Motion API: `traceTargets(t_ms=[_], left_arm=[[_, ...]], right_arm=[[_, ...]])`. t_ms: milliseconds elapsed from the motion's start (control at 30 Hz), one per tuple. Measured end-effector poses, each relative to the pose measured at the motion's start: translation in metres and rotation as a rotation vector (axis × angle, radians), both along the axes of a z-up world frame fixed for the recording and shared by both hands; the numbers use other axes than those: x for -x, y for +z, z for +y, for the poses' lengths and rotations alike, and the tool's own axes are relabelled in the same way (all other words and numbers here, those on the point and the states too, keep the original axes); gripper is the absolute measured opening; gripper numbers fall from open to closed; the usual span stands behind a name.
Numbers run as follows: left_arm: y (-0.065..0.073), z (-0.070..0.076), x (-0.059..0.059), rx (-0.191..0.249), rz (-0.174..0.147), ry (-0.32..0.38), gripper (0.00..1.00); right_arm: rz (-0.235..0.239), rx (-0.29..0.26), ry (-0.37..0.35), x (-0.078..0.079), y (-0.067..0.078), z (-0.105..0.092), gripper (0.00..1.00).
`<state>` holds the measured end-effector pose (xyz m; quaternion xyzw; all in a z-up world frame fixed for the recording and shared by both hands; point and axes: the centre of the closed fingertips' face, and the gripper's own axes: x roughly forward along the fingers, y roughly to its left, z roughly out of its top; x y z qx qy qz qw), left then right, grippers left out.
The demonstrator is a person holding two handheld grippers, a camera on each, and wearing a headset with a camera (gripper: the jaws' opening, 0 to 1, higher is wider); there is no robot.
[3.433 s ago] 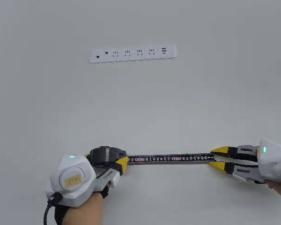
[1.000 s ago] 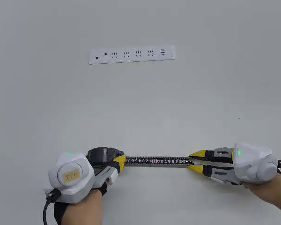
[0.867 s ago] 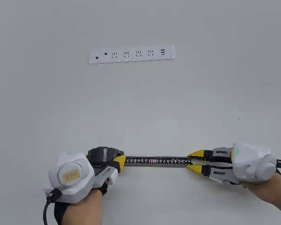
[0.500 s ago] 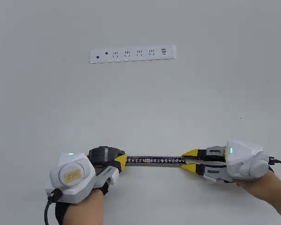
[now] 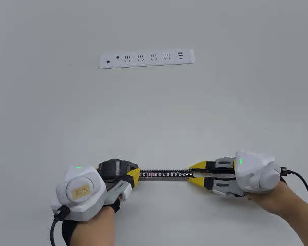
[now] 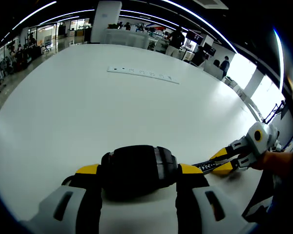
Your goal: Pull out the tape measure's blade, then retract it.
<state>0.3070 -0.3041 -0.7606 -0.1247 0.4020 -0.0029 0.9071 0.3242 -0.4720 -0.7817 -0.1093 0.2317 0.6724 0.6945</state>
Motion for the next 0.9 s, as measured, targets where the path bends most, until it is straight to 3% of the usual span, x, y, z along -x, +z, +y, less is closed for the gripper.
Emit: traceTargets(t_ms=[900], left_arm=[[0.0, 0.0, 0.0, 0.003, -0.002, 0.002, 0.58]], right_arm=[[0.01, -0.03, 0.018, 0.003, 0.0, 0.035, 0.11]])
